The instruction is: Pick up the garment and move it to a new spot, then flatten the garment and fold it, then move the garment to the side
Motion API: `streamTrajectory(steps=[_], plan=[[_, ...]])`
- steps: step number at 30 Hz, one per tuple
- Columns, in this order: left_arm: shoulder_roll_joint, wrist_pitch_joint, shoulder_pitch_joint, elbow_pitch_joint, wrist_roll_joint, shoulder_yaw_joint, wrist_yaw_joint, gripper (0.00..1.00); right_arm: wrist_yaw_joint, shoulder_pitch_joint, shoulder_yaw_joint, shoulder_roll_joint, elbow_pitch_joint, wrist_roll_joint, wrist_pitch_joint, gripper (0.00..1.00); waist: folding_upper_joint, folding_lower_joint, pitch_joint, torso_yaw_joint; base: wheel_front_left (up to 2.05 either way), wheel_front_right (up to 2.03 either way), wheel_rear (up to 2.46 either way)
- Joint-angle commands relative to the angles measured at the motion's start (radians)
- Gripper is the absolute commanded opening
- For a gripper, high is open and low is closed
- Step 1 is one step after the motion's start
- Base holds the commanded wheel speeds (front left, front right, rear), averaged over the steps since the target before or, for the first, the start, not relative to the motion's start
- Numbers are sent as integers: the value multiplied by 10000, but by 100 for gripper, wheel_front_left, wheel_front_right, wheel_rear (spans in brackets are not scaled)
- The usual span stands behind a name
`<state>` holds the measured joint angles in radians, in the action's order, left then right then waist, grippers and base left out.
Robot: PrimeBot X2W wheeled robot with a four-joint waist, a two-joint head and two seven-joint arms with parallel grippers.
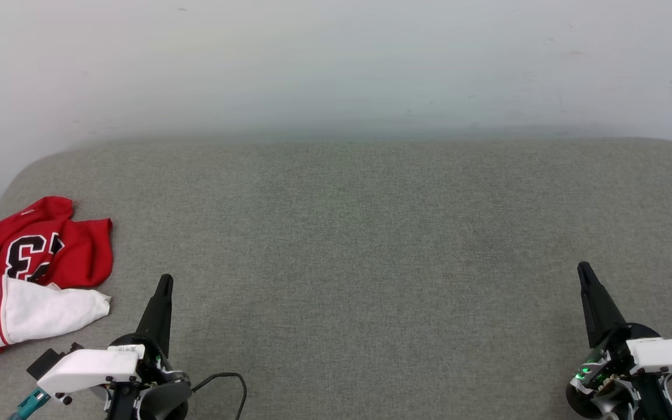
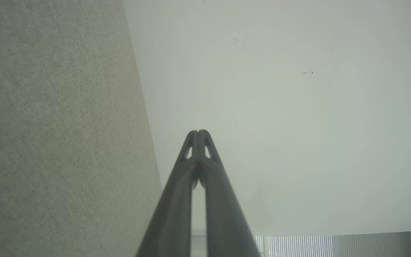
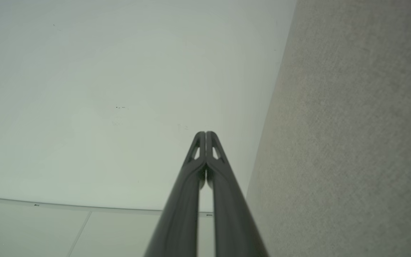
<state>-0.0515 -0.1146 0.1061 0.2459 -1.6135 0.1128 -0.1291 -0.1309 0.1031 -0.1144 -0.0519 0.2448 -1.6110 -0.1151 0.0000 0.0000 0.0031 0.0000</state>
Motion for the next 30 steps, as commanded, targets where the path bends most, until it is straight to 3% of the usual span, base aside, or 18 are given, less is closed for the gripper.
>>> streamTrajectory(steps=[1, 16, 17, 30], plan=[[18, -14, 56, -4, 14, 28, -30, 0, 4, 108, 4, 36, 5, -40, -6, 0, 0, 0, 0, 0, 0, 0, 0], [4, 15, -36, 73, 4, -17, 4, 0, 0, -52, 9, 2, 67, 8, 11, 0, 0, 0, 0, 0, 0, 0, 0], [12, 19, -108, 163, 4, -33, 6, 100, 0, -127, 13, 4, 160, 11, 14, 100, 0, 1, 1, 0, 0, 0, 0], [17, 629, -514, 0, 208, -223, 3, 100, 0, -376, 276, 6, 203, 682, 627, 100, 0, 0, 13, -17, 0, 0, 0]])
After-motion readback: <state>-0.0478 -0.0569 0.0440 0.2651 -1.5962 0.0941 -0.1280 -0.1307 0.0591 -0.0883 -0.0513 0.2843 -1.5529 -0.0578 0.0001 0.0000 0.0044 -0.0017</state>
